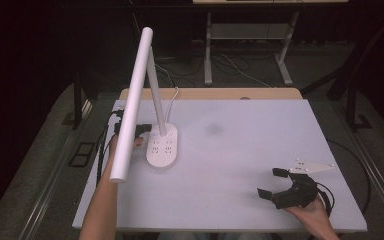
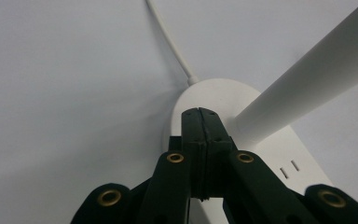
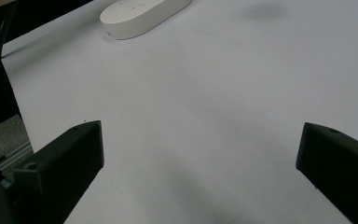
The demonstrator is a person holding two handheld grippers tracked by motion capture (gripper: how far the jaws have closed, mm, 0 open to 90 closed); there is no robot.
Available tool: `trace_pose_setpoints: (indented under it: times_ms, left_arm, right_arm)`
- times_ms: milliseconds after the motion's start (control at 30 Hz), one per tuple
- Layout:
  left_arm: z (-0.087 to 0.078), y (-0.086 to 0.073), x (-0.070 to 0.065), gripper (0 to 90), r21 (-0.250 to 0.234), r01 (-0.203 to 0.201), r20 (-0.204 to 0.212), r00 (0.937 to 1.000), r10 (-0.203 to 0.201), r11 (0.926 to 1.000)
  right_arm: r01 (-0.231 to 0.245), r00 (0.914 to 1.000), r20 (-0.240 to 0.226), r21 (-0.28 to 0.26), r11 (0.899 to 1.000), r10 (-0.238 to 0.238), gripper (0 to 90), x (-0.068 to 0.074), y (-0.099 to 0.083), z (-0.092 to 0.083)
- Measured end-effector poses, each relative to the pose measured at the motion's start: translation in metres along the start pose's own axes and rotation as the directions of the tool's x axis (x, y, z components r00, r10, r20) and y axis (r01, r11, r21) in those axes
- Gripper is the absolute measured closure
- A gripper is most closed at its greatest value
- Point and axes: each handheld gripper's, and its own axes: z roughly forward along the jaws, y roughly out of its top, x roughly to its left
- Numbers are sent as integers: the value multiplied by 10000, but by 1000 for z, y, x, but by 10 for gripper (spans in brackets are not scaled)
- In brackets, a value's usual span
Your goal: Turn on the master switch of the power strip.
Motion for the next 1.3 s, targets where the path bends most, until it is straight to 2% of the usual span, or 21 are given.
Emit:
trace_pose_setpoints:
  times_ms: [233, 367, 467, 533, 667, 767, 900, 967, 1000, 1067, 1133, 1200, 1233, 1300]
  left_arm:
    - [-18, 3, 5, 893, -316, 11, -251, 9997, -19, 9995]
    - [-27, 3, 6, 860, -435, -72, -383, 9992, 55, 9990]
    - [-34, 4, 7, 830, -423, -102, -404, 9991, 85, 9991]
    - [-39, 4, 7, 808, -571, 61, -373, 9993, -82, 9984]
    - [-47, 4, 4, 739, -664, -70, -499, 9987, 37, 9978]
    - [-53, 3, 2, 678, -676, -78, -372, 9993, 53, 9977]
    - [-57, 4, -3, 565, -789, -75, -222, 9997, 58, 9969]
    - [-59, 4, -5, 448, -818, 1, -262, 9997, -22, 9966]
    - [-60, 4, -5, 448, -809, 6, -264, 9996, -27, 9967]
    - [-62, 4, -6, 344, -844, 97, -309, 9994, -124, 9964]
    - [-65, 4, -7, 249, -721, -1, -280, 9996, -20, 9974]
    - [-67, 3, -10, 121, -767, 70, -136, 9999, -81, 9970]
    - [-69, 2, -11, 121, -779, 51, -56, 10000, -55, 9969]
    - [-71, 2, -12, 24, -711, -34, 220, 9997, 49, 9975]
  right_arm:
    - [38, 10000, -20, 12, 10000, -38, 2, 0, 0, 0]
    - [23, 10000, -23, -2, 10000, -23, 2, 0, 0, 0]
    - [48, 10000, -30, 13, 10000, -48, 2, 0, 0, 0]
    - [37, 10000, -33, 7, 10000, -37, 2, 0, 0, 0]
    - [11, 10000, -37, -6, 10000, -11, 2, 0, 0, 0]
    - [19, 10000, -37, -21, 10000, -19, 2, 0, 0, 0]
    - [50, 10000, -40, -31, 10000, -50, 2, 1, 0, 0]
    - [42, 10000, -43, -38, 10000, -43, 2, 1, 0, -1]
    - [44, 10000, -43, -42, 10000, -44, 2, 1, 0, -1]
    - [63, 10000, -31, -48, 10000, -63, 2, 1, 0, -1]
    - [34, 10000, -25, -65, 10000, -34, 2, 1, 0, -1]
    - [67, 10000, -30, -98, 9999, -67, 2, 1, 1, -1]
    - [67, 10000, -30, -98, 9999, -67, 2, 1, 1, -1]
    - [63, 10000, -29, -92, 9999, -64, 2, 1, 1, -1]
